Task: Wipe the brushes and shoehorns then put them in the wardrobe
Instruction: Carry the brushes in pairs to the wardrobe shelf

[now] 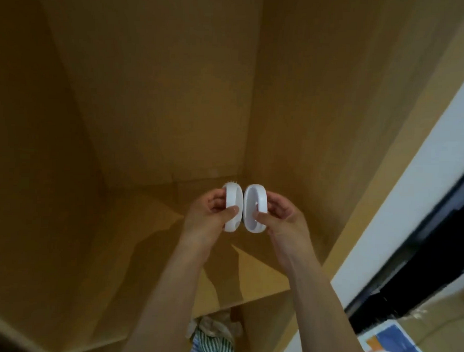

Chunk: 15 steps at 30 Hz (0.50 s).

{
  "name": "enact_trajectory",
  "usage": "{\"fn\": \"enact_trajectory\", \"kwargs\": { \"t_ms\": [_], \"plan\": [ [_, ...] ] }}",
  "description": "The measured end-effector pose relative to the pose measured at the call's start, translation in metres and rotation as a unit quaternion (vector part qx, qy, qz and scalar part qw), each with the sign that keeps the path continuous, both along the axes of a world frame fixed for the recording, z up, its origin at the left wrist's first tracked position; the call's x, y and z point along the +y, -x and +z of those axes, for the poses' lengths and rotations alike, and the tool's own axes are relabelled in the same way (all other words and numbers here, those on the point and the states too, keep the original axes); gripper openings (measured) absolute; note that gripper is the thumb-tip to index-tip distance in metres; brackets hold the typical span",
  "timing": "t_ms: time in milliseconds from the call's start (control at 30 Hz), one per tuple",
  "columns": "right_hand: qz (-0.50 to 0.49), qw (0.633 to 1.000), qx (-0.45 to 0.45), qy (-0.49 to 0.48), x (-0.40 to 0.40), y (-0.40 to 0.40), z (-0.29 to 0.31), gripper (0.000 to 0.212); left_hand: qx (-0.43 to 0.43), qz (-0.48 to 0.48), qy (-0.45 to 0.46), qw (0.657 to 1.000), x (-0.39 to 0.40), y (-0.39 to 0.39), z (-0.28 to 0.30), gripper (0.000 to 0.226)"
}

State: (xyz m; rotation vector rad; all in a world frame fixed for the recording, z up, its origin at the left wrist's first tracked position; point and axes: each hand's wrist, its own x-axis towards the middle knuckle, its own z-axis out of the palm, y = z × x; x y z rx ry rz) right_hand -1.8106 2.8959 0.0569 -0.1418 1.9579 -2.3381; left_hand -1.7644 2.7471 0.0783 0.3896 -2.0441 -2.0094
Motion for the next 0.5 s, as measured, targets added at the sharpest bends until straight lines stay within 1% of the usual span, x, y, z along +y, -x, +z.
{"fn": "enact_trajectory", "kwargs": {
  "t_ms": [133, 200, 267, 367, 433, 500],
  "plan": [
    [-0.039, 0.998, -0.039, -0.02, -0.033, 0.058, 0.007, 0.037, -0.023, 0.001, -0.015, 1.0, -0.025, 0.057, 0.001, 0.032],
    [-0.035, 0.998, -0.048, -0.036, -0.052, 0.089, 0.011, 0.029, -0.037, 0.007, -0.022, 0.999, -0.041, 0.088, 0.001, 0.025],
    [-0.025, 0.995, -0.063, -0.078, -0.068, 0.121, 0.013, 0.025, -0.064, 0.007, -0.032, 0.997, -0.056, 0.117, -0.001, 0.026],
    [0.011, 0.987, -0.079, -0.137, -0.09, 0.166, 0.011, 0.039, -0.115, -0.012, -0.053, 0.992, -0.078, 0.156, -0.006, 0.033],
    [0.027, 0.982, -0.087, -0.168, -0.101, 0.196, 0.004, 0.041, -0.144, -0.019, -0.085, 0.986, -0.09, 0.177, -0.009, 0.033],
    [0.034, 0.976, -0.098, -0.192, -0.111, 0.221, -0.002, 0.04, -0.171, -0.01, -0.094, 0.981, -0.099, 0.195, -0.012, 0.034]
  ]
}}
